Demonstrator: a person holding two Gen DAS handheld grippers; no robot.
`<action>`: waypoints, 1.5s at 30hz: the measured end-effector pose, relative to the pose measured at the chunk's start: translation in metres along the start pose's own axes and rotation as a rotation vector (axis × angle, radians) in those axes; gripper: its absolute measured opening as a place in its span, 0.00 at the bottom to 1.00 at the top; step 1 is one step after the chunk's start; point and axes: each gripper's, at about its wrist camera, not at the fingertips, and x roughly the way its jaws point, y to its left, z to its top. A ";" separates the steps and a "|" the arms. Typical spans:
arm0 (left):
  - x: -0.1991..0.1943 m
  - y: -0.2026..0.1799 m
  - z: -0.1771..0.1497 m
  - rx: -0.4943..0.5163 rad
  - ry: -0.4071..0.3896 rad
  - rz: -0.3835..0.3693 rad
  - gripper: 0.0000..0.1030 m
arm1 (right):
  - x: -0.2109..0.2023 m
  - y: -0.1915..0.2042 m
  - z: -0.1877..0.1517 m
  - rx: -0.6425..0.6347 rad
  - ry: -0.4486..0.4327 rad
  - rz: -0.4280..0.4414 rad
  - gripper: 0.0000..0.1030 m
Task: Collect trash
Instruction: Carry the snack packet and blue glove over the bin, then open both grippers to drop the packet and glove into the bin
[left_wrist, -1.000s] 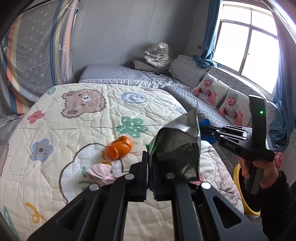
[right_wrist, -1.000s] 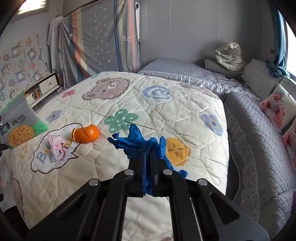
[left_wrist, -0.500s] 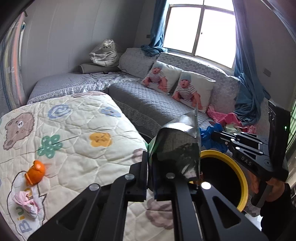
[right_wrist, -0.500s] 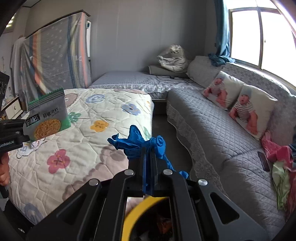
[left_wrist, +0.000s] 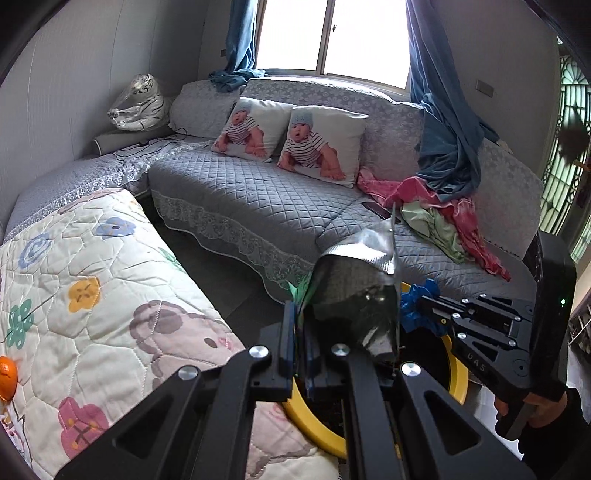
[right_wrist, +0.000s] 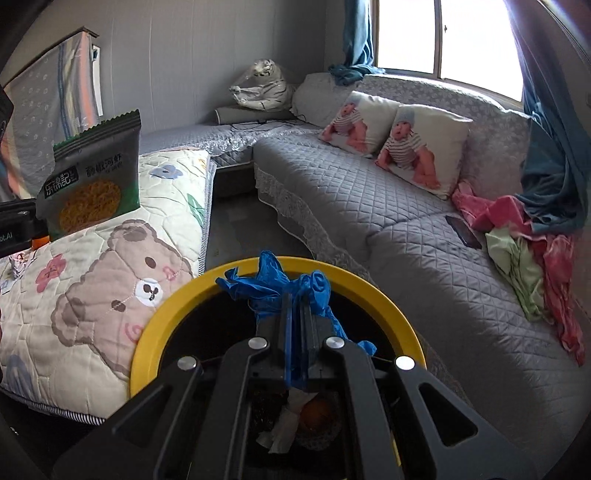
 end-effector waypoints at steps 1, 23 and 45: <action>0.003 -0.005 0.000 0.009 0.001 -0.002 0.04 | -0.001 -0.004 -0.005 0.012 0.001 -0.006 0.03; 0.044 -0.043 0.006 -0.018 0.067 -0.053 0.19 | -0.001 -0.039 -0.028 0.083 0.034 -0.057 0.04; -0.002 0.055 0.003 -0.181 -0.025 0.113 0.65 | -0.022 -0.041 -0.009 0.107 -0.025 -0.092 0.41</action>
